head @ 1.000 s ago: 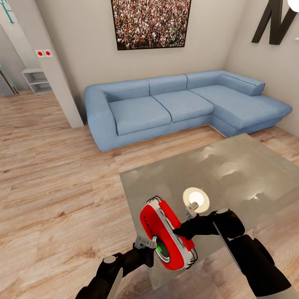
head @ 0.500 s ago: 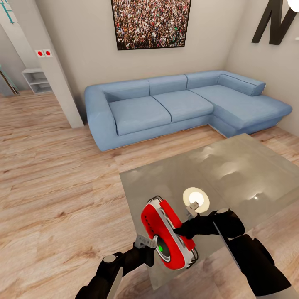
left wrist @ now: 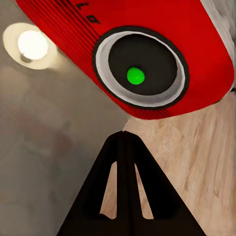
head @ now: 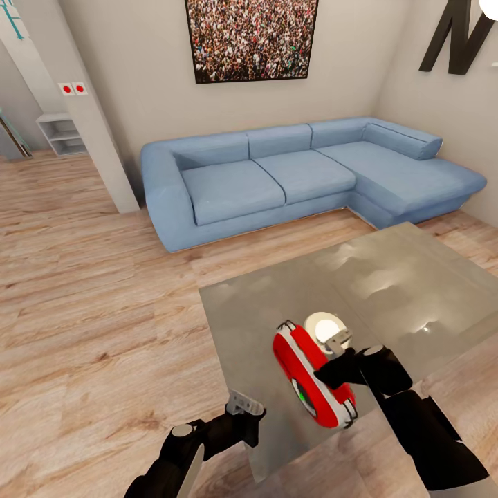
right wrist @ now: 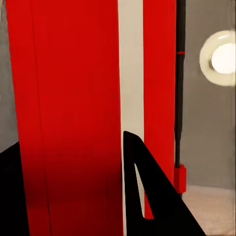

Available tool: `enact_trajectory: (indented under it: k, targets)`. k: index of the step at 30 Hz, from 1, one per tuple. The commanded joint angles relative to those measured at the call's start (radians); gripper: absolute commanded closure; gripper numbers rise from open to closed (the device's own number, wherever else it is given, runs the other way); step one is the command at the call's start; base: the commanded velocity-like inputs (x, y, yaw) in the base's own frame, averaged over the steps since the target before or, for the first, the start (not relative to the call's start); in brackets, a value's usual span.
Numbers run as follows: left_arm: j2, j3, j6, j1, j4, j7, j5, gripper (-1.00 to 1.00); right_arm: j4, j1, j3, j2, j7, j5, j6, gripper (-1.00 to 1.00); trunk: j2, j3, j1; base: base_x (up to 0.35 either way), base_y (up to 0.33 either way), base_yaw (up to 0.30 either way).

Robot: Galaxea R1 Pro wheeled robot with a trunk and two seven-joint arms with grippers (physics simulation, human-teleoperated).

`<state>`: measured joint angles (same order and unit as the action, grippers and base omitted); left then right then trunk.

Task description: Turn on the radio receiver that's on the table in the living room.

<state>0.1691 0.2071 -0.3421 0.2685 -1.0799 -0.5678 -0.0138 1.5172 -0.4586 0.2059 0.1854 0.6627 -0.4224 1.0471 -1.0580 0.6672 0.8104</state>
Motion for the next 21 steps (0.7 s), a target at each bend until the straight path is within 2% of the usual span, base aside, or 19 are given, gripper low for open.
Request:
enact_trajectory:
  k: [1,10,14,21]
  targets:
    - [0.0,0.0,0.0,0.0,0.0,-0.001,0.0,1.0,0.0,0.0,0.0,0.0,-0.008,-0.004,0.0,1.0,0.0,0.0,0.0,0.0,0.0,0.0]
    - [-0.001,0.0,0.0,0.0,0.001,-0.001,0.0,1.0,0.001,0.0,-0.001,0.002,-0.082,-0.01,0.0,1.0,0.0,0.0,0.0,0.0,0.0,0.0]
    - [-0.002,0.0,0.0,0.0,0.003,-0.001,0.0,1.0,0.001,0.0,-0.016,0.002,-0.134,-0.01,0.0,1.0,0.0,0.0,0.0,0.0,0.0,0.0]
    - [-0.002,0.0,-0.001,0.0,0.003,-0.001,0.0,1.0,0.003,0.0,-0.026,0.004,-0.16,-0.011,0.0,1.0,0.0,0.0,0.0,0.0,0.0,0.0]
